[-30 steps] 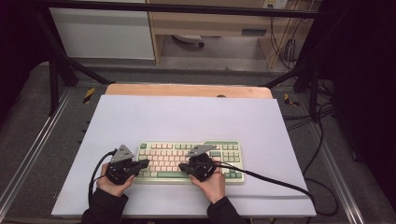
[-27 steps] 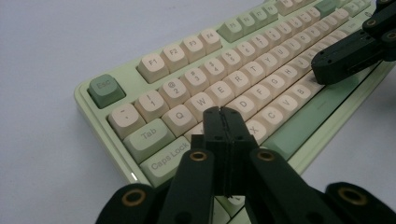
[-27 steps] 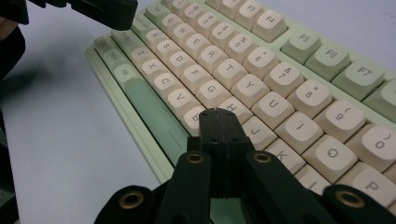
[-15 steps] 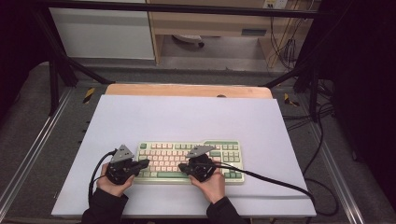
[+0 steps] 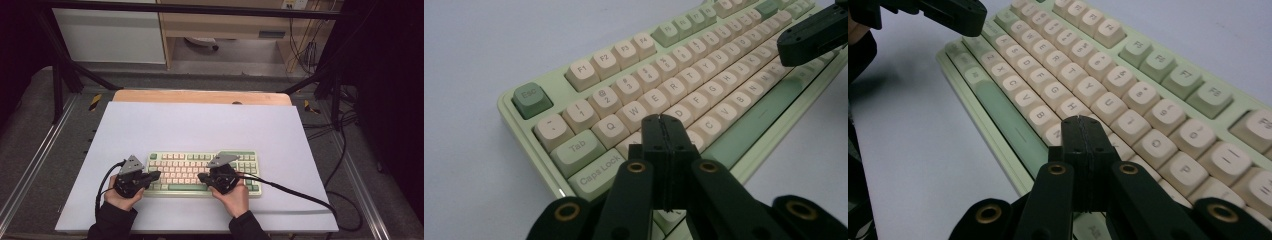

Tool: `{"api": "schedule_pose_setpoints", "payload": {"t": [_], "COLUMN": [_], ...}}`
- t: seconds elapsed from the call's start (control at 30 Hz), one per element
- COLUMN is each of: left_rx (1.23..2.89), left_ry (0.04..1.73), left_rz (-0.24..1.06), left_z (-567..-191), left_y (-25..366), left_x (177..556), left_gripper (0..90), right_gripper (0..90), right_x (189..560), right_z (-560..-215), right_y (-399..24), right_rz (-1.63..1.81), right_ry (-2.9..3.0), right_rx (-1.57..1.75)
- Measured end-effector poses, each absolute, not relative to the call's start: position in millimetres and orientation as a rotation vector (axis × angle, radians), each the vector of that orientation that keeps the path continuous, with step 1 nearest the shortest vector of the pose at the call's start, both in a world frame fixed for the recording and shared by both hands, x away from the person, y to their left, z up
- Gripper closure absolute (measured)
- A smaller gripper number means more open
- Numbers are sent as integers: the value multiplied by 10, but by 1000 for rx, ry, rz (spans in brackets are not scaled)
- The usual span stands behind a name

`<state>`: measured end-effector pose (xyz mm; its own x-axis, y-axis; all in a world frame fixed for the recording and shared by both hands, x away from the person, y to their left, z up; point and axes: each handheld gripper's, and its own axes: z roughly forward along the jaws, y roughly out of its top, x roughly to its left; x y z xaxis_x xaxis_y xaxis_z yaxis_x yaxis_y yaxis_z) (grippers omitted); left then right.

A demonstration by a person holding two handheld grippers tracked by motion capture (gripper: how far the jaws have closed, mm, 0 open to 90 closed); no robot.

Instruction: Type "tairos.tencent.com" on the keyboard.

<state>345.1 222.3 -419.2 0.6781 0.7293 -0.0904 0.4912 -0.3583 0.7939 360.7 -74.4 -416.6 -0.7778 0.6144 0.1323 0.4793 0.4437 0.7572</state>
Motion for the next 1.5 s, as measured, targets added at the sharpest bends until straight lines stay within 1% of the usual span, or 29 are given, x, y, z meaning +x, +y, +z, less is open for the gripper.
{"api": "schedule_pose_setpoints", "payload": {"t": [0.5,1.13,1.5], "left_rx": [2034,2071,2102], "left_ry": [929,898,882], "left_rz": [348,326,307], "left_z": [-4177,-4221,-4284], "left_y": [2168,1884,1735], "left_x": [3448,3469,3495], "left_gripper": [900,899,900], "right_gripper": [900,900,900], "right_x": [3572,3516,3493], "right_z": [-4136,-4173,-4177], "right_y": [-1061,-1449,-1567], "right_rz": [1238,1237,1256], "right_ry": [2496,2461,2443], "right_rx": [1007,1071,1096]}}
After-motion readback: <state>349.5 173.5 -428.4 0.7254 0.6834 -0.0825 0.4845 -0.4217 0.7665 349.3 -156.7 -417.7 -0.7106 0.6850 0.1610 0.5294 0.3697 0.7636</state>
